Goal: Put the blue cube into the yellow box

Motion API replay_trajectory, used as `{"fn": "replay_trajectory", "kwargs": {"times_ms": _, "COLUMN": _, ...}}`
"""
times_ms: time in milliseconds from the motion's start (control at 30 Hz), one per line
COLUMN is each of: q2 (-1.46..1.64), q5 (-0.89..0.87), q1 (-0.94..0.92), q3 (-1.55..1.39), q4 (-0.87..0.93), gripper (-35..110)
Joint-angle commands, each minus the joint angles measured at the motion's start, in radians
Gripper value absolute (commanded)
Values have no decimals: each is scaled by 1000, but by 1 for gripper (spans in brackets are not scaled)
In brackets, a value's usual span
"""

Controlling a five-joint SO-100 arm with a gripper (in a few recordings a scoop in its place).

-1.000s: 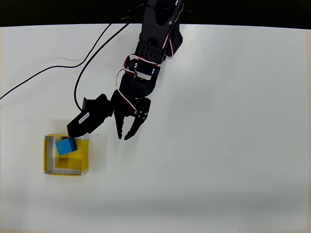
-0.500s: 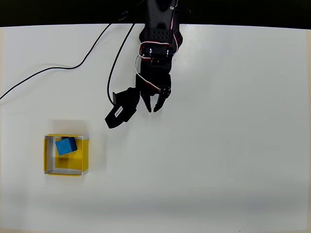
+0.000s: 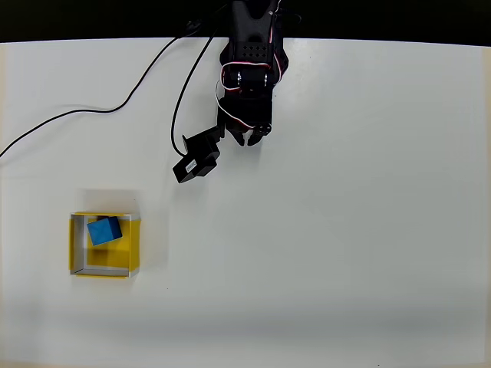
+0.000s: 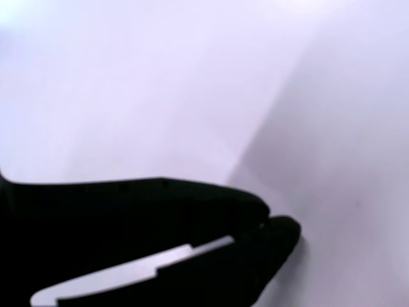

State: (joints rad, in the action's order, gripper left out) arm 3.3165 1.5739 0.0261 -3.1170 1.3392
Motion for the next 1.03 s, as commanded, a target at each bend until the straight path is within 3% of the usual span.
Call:
{"fn": "replay_trajectory", "kwargs": {"times_ms": 0, "q2": 29, "q5": 12, "q1": -6, "q3": -29, "q4": 18, "gripper": 5}}
{"fn": "replay_trajectory", "kwargs": {"times_ms": 1000, "q2": 25, "q5": 11, "q1": -18, "q3": -29, "q4": 17, "gripper": 5}}
